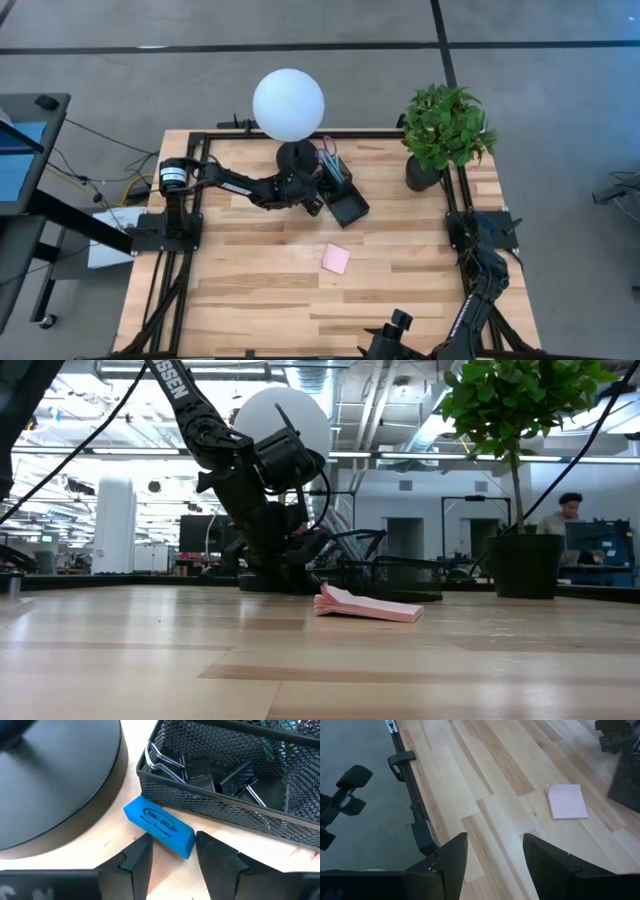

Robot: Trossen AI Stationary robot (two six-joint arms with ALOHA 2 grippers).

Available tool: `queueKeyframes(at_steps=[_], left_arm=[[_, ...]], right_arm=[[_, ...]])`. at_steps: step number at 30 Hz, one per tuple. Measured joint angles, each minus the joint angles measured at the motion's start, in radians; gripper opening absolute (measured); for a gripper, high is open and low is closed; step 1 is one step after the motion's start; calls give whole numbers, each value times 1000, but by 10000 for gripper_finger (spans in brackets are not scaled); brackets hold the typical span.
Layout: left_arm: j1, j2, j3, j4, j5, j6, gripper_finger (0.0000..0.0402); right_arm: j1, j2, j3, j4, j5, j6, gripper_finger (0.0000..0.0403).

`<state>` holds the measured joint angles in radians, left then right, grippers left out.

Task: Pick and place office supplies into organizer
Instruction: Put the blue eraser into the desk organizer

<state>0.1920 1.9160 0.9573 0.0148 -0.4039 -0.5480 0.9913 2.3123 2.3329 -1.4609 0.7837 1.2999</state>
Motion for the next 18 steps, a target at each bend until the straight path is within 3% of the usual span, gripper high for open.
queueKeyframes(at_steps=[6, 15, 18], left_arm=[[18, -2, 0, 2, 8, -1, 115], [7, -2, 0, -1, 16, 53, 17], [6, -2, 0, -1, 14, 63, 7]], right_arm=[[0, 0, 0, 0, 0, 0, 189], [0, 0, 0, 0, 0, 0, 189], [0, 0, 0, 0, 0, 0, 189]])
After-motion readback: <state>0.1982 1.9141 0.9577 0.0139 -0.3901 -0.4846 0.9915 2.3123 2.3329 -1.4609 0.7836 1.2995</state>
